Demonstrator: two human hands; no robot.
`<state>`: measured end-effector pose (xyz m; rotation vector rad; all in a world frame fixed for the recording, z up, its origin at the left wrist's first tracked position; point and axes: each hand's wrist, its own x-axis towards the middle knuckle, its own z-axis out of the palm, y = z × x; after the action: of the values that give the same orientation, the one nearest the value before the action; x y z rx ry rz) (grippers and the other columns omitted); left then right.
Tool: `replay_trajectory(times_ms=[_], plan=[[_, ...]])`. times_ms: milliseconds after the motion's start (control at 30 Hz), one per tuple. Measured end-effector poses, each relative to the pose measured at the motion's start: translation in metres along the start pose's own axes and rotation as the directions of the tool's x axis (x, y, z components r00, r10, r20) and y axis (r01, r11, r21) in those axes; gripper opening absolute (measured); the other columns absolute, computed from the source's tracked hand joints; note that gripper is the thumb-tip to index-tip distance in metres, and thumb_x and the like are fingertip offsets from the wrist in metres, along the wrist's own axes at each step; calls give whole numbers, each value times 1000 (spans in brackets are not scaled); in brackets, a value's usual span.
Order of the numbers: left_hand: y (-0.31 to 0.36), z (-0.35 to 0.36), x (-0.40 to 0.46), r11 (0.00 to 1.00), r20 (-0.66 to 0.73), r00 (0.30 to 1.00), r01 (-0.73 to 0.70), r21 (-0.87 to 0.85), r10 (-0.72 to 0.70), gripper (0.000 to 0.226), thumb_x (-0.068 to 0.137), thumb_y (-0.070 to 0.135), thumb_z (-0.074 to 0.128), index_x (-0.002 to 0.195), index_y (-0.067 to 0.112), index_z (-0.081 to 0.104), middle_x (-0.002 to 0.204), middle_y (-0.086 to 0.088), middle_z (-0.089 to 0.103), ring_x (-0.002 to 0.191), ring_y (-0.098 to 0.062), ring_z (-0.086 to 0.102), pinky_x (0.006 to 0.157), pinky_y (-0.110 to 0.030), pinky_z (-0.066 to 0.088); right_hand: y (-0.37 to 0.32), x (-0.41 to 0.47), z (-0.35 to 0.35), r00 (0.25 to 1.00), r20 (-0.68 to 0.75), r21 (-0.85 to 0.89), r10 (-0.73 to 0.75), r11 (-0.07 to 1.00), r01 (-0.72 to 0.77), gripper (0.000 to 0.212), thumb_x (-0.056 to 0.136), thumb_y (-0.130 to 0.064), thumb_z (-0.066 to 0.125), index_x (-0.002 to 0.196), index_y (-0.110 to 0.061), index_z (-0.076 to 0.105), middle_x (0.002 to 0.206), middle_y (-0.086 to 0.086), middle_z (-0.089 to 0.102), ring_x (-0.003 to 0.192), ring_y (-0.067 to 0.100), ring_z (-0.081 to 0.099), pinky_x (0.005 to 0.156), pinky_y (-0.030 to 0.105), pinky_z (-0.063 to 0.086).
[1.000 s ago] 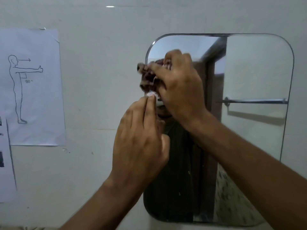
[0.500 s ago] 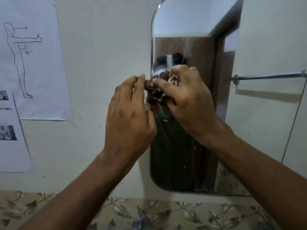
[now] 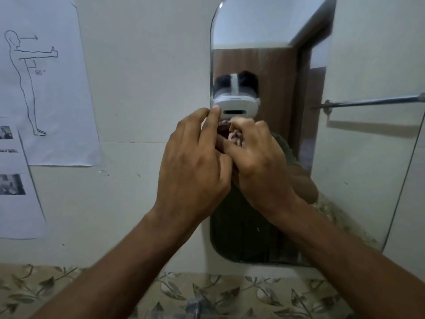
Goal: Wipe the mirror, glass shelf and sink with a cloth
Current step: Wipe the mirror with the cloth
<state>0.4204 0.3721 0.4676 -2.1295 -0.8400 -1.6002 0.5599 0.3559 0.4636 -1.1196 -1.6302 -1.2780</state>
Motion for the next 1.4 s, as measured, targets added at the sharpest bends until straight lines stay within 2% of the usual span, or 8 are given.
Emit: replay_trajectory(times_ms=[200,433,567,700,933,1067,1233,1400], plan=[[-6,-1,1,999,-17,999,39,14,-39,57,91,24,46,145,7,41,143,-11,45,129,-19,43,103,-22,34,16,34,-8,989,-74,-31,131,991,-133,35,94,-27,60,125,-11,66,123,19,59,108,31,56,84,37,56],[-20,-1,-18,998,68,996,54,26,-56,56,94,29,46,146,9,42,144,-10,45,131,-21,42,103,-32,38,6,-22,-12,993,114,-40,-7,999,12,36,98,-28,53,129,-13,64,129,21,57,117,36,54,93,45,53],[-15,2,-15,999,106,993,43,6,-43,57,92,31,45,145,11,42,143,-8,45,129,-19,42,102,-29,36,40,11,-25,987,-76,-57,142,988,-147,37,94,-21,53,128,-13,66,122,19,58,106,29,52,82,34,53],[-3,6,-13,999,90,996,16,-28,-13,57,91,29,48,146,13,42,142,-6,45,129,-18,42,102,-28,35,72,39,-38,935,-183,-56,304,946,-318,42,90,-9,59,130,-18,64,123,14,54,109,27,51,81,34,54],[12,8,-8,999,106,994,-10,-51,15,59,91,29,50,147,12,43,142,-5,48,129,-15,43,104,-29,38,47,-32,-27,999,26,-102,41,994,-39,39,92,-18,64,130,-17,64,129,17,56,113,28,51,93,32,47],[16,10,-6,999,121,992,-14,-49,20,60,89,26,50,146,11,43,141,-6,47,128,-14,42,104,-27,33,79,14,-41,974,-130,-97,188,975,-201,42,89,-10,62,130,-18,64,122,13,54,104,25,50,78,29,53],[16,11,-5,999,125,992,-9,-39,14,59,91,27,48,147,12,41,143,-5,45,129,-15,41,104,-26,33,103,56,-54,874,-278,-40,398,905,-424,40,92,-20,59,132,-19,61,123,9,52,111,17,47,86,24,54],[14,12,-6,999,124,992,-1,-46,6,58,91,26,48,146,11,41,142,-5,45,129,-15,42,105,-24,33,52,4,-32,985,-40,-56,165,984,-168,40,91,-17,61,131,-17,63,126,13,54,110,23,49,86,24,50]])
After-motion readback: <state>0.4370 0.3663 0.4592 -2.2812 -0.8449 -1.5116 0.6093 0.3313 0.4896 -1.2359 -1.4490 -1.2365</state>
